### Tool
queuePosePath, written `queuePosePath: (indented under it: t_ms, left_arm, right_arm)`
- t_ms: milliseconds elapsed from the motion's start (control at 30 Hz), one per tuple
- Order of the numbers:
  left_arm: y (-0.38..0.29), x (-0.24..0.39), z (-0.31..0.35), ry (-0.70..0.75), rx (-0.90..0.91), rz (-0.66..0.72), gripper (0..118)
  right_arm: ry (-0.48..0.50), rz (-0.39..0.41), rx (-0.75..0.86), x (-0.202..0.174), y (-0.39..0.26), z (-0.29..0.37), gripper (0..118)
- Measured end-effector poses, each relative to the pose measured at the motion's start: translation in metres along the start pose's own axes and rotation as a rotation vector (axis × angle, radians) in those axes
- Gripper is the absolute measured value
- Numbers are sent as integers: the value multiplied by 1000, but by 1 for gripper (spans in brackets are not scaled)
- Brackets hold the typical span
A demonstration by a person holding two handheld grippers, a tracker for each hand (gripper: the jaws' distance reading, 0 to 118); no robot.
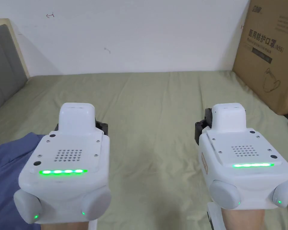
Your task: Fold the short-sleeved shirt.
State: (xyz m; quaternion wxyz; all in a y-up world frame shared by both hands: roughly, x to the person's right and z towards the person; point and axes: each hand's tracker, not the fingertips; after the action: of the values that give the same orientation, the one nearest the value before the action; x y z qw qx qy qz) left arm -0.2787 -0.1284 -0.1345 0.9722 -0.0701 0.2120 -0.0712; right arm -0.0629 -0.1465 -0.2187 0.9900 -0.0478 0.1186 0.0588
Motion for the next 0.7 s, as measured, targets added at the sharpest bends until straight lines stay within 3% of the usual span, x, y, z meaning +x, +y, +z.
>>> queuePosePath:
  t_ms: [133,400,567,700]
  left_arm:
    - [-4,-1,-1,-78,-33,77,0]
    - [-2,-15,-3,-63,-43,99,0]
    - [2,-46,1,17,-54,113,0]
    - [3,-86,14,126,-63,139,0]
  right_arm:
    - [10,-2,2,-1,2,0,1]
    - [28,-34,-12,-7,4,-8,1]
    - [133,-65,-7,-31,14,-16,1]
    - [279,-66,-7,-70,21,-21,1]
